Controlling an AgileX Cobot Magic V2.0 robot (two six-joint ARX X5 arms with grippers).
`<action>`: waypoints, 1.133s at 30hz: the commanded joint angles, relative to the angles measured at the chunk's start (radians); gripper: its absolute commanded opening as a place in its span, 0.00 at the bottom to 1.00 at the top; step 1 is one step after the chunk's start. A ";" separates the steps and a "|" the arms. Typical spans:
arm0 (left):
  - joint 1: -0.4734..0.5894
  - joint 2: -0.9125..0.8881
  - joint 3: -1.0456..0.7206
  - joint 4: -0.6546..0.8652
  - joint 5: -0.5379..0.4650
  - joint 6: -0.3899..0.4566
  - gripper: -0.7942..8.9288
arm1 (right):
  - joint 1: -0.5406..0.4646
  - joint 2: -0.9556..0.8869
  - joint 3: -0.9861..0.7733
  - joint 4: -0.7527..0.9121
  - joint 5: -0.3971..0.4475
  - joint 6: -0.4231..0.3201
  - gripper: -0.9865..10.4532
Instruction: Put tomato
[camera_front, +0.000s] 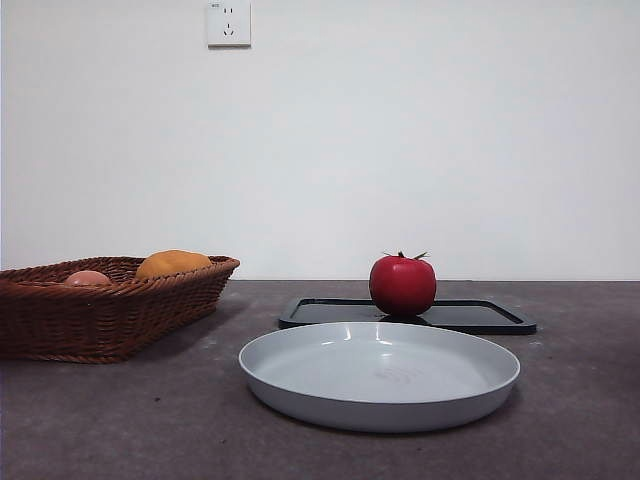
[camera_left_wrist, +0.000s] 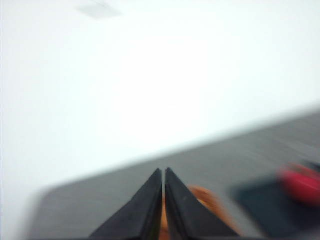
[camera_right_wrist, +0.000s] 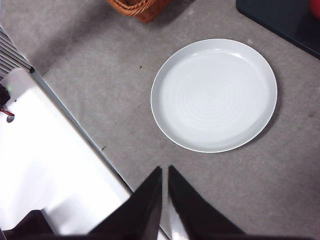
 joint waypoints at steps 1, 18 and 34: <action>0.052 -0.058 -0.100 0.077 -0.074 0.020 0.09 | 0.006 0.007 0.008 0.010 -0.004 0.007 0.10; 0.125 -0.365 -0.546 -0.031 -0.110 -0.018 0.09 | 0.006 0.007 0.008 0.010 -0.004 0.006 0.10; 0.125 -0.420 -0.610 -0.142 -0.110 -0.058 0.09 | 0.006 0.007 0.008 0.010 -0.004 0.007 0.10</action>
